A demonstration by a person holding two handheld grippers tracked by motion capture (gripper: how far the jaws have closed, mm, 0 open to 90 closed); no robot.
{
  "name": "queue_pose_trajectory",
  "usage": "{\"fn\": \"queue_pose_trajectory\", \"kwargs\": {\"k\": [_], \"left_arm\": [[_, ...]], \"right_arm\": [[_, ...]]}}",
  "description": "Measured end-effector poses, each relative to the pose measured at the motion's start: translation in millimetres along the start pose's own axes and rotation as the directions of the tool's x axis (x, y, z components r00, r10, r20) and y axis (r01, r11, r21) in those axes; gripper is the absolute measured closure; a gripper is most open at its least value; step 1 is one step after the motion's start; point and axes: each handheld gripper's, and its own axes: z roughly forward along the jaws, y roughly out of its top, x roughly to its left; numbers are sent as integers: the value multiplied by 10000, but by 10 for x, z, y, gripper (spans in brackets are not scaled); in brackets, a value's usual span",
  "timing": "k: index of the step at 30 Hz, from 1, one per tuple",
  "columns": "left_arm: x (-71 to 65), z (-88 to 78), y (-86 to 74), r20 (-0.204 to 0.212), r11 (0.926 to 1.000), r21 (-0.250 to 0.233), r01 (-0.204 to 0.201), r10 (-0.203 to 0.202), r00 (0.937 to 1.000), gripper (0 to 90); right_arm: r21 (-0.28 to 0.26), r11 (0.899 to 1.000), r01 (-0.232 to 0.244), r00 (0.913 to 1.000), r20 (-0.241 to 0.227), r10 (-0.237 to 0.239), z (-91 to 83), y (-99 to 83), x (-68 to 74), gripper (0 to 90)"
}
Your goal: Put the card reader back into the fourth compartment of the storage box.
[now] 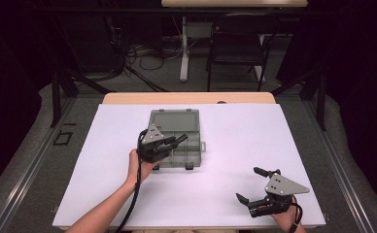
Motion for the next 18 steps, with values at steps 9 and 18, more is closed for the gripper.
{"fn": "queue_pose_trajectory", "kwargs": {"k": [9, 18], "left_arm": [[19, 70, 16, -120, 9996, 73, 261, -260, 9996, 743], [28, 149, 37, -131, 9982, 113, 582, -580, 9982, 742]], "right_arm": [[-12, 10000, -1, 10000, -19, 1, 1, -1, -1, 1], [-13, 10000, -2, 10000, -12, 2, 1, -2, -3, 1]]}}
